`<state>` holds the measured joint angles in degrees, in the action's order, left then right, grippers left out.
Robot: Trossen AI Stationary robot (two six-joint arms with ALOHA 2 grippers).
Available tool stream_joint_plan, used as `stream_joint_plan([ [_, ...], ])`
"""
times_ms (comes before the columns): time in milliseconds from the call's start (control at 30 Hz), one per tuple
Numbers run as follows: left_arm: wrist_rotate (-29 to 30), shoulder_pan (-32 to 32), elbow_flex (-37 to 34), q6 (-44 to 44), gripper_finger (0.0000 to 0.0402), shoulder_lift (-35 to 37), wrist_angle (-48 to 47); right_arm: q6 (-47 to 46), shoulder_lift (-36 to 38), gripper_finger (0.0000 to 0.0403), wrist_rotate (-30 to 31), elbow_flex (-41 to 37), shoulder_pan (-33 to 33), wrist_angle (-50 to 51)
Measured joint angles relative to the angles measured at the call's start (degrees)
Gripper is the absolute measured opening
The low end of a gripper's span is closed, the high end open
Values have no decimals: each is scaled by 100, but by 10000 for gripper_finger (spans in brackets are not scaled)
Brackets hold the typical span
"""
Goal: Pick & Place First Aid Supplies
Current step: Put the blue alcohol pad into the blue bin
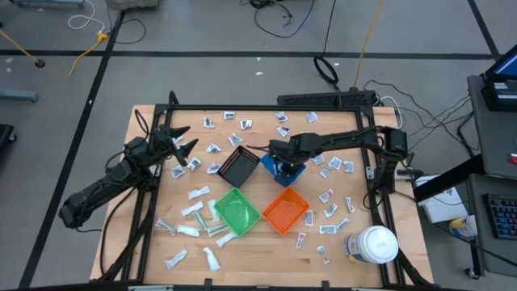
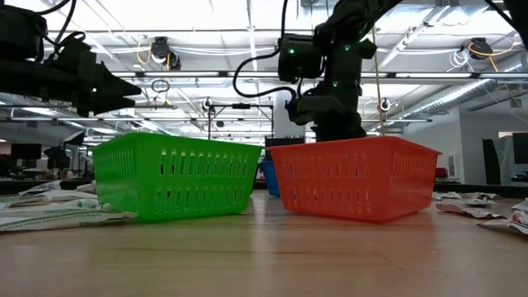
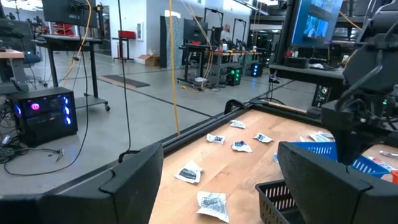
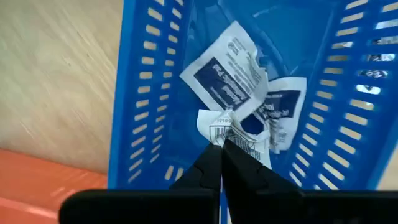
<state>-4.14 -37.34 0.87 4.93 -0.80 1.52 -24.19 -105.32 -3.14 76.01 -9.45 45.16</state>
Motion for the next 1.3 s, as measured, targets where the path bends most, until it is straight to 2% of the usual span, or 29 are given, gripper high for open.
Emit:
stream_joint_plan([
  [167, 3, -1, 0, 0, 324, 0, -2, 2, 16, 19, 188, 0, -2, -72],
  [467, 2, 0, 1, 0, 324, 0, -2, 0, 17, 126, 160, 0, -2, -91],
  [600, 2, -1, 0, 0, 324, 0, -1, 7, 88, 152, 158, -4, -31, -76],
  [833, 1, -2, 2, 0, 324, 0, -1, -126, 490, 149, 156, -4, -152, -14],
  [1133, 2, -1, 2, 0, 324, 0, 0, -1165, 938, 137, 177, -4, -406, 245],
  [1300, 2, -1, 1, 0, 324, 0, -1, -2065, 1110, 136, 343, -4, -514, 297],
])
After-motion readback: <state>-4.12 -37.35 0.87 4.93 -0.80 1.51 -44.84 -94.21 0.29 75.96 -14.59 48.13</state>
